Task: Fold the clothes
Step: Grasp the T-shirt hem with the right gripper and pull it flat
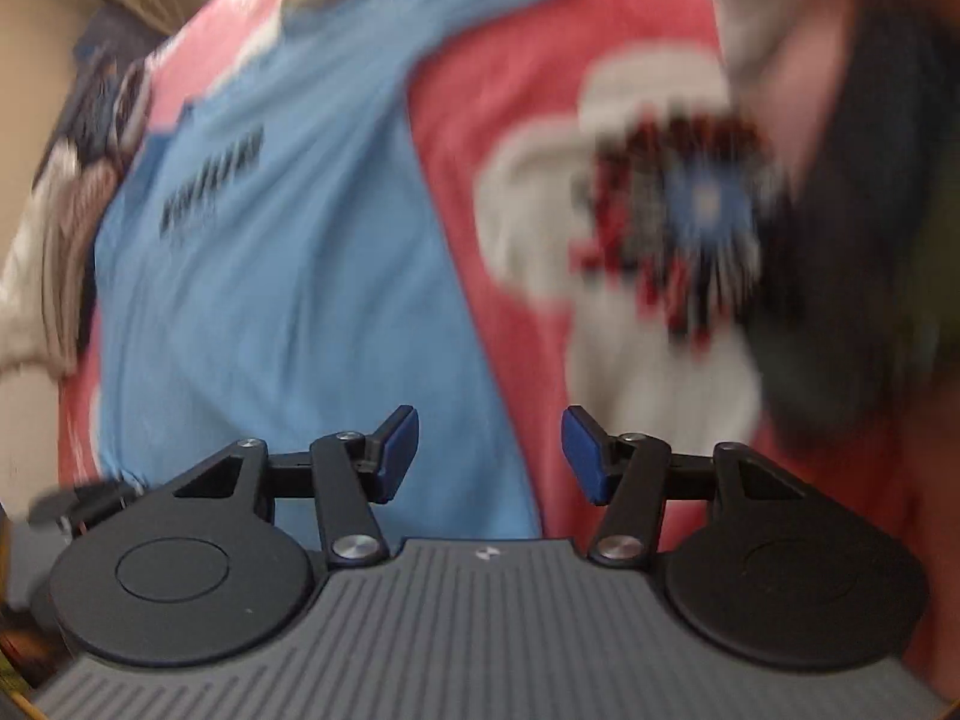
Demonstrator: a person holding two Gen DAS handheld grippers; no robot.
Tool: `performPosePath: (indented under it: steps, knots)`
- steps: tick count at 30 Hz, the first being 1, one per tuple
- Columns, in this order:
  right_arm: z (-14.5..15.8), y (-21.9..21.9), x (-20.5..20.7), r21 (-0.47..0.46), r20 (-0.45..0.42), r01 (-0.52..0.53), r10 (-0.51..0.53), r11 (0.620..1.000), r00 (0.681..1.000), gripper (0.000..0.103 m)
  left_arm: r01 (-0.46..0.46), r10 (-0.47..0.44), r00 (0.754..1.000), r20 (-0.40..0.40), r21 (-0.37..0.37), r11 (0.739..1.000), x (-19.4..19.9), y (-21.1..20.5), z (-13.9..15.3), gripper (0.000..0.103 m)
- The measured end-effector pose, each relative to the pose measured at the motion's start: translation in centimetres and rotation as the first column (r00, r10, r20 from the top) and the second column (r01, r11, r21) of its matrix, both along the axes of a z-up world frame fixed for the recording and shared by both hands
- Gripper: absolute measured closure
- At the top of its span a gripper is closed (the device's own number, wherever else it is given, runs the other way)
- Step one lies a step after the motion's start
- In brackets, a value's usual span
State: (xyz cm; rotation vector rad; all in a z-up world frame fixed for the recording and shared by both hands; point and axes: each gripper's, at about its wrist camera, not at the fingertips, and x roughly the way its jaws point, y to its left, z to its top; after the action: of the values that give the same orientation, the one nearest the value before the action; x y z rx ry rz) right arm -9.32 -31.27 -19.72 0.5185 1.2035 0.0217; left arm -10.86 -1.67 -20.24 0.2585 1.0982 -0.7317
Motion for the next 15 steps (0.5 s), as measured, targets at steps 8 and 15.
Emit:
performPosePath:
  steps: [8,15]
  knots:
    - [-1.8,1.9,-3.4,-0.046,0.013,-0.035,0.036,0.998,0.999,0.099,-0.055,0.053,0.998,0.035,0.049,0.997,-2.2,0.8,-0.6,0.057]
    - [0.2,0.8,-7.3,0.003,0.088,0.061,-0.061,0.998,0.994,0.101,-0.048,0.045,0.998,0.04,0.072,0.996,-3.3,0.4,-0.7,0.057]
